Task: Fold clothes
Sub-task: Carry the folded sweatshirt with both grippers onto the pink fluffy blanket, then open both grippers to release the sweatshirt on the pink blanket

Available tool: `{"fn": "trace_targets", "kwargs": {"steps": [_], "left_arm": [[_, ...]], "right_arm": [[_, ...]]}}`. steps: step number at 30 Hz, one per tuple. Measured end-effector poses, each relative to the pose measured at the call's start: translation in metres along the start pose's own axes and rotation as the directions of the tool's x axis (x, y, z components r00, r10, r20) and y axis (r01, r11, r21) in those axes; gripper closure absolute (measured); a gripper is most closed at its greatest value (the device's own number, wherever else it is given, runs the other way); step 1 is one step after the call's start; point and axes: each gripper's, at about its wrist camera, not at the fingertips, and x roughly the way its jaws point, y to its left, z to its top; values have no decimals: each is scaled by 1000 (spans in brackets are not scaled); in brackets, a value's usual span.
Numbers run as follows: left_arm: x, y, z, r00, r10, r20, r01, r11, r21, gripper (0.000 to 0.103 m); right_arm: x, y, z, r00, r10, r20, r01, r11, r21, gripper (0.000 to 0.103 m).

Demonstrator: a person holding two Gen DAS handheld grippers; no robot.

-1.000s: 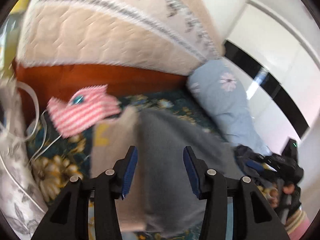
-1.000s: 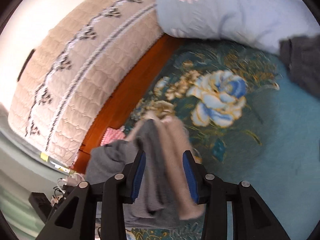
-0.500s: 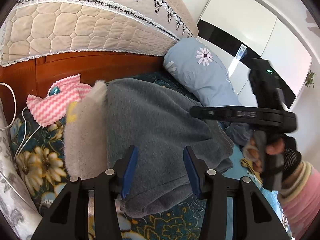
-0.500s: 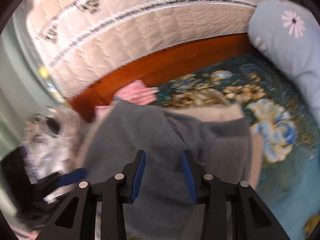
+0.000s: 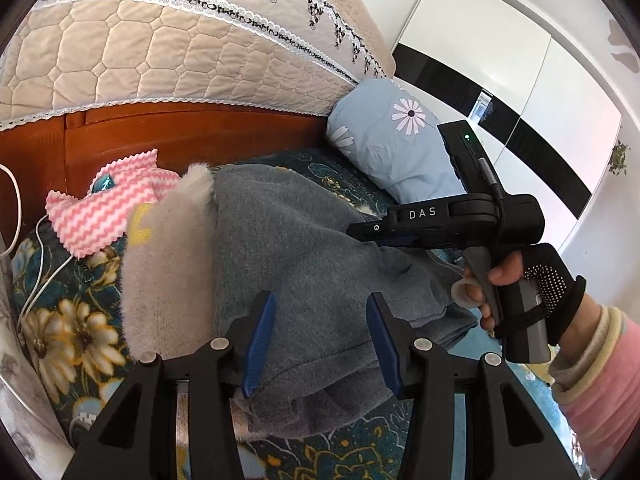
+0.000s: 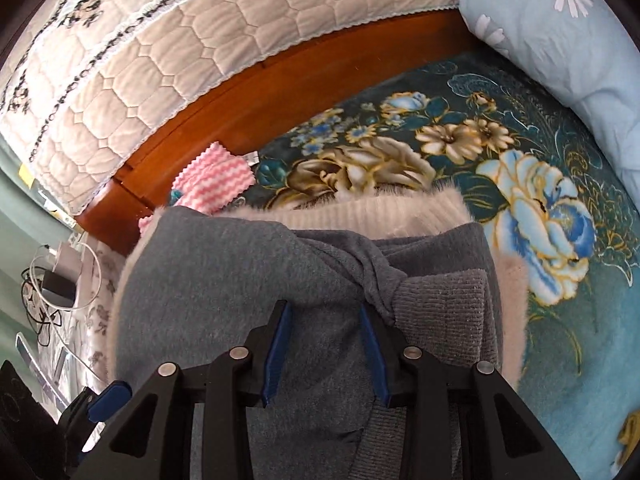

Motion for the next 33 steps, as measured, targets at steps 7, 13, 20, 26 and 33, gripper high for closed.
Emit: {"fn": "trace_targets", "kwargs": {"steps": [7,13,20,26,33], "left_arm": [[-23,-13,-2,1000,16,23,-13,993,-113,54],[-41,-41,-31,998,31,60,-22,990,-142,53],[-32,-60,-73,992,121,19,-117,979,-170,53],[-3,-59,-92,979,203,-9,-201,964,-176,53],[18,-50,-98,972,223,-69,-232,954,-190,46]], "right_arm": [[-25,11,-27,996,-24,84,28,999,-40,56],[-73,20,-86,963,24,269,6,994,-109,38],[-86,15,-166,932,21,362,26,992,-126,28],[-56,-5,-194,931,-29,364,46,998,-39,17],[-29,-32,-183,940,-58,337,23,994,106,0]]}}
